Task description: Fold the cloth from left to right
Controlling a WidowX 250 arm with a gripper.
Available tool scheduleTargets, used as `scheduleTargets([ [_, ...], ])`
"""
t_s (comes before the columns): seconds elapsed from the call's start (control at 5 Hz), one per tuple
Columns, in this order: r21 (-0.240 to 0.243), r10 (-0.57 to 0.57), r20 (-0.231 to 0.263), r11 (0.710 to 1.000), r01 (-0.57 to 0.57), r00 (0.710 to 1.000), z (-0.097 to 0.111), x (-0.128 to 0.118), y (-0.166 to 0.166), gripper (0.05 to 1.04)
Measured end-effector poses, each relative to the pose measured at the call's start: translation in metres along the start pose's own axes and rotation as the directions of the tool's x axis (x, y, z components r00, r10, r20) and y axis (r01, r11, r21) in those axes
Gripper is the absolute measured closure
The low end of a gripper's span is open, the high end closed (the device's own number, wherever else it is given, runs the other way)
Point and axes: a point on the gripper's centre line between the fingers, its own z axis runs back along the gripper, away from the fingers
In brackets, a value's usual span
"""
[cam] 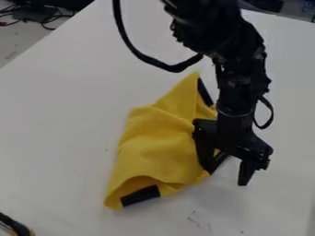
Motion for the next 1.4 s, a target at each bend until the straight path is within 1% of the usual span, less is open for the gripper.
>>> scheduleTargets([
  [0.2,-0.014,0.006,0.009,1.0,-0.005,1.0,-0.004,0.004,0.005,0.081],
  [0.4,-0.012,-0.005,0.007,1.0,0.005,1.0,-0.005,0.009,0.008,0.137],
  [0.6,-0.024,0.002,0.01,1.0,-0.002,1.0,-0.007,0.013,0.012,0.417],
  [0.8,-0.027,-0.001,0.01,1.0,0.001,1.0,-0.008,0.014,0.012,0.71],
  [1.0,-0.016,-0.015,0.009,1.0,0.015,1.0,-0.007,0.016,0.014,0.905],
  [1.2,0.005,-0.019,-0.002,1.0,0.019,1.0,-0.006,0.013,0.013,0.998],
  [1.4,0.083,-0.005,-0.041,0.997,0.009,0.999,0.018,0.0,-0.001,1.017],
])
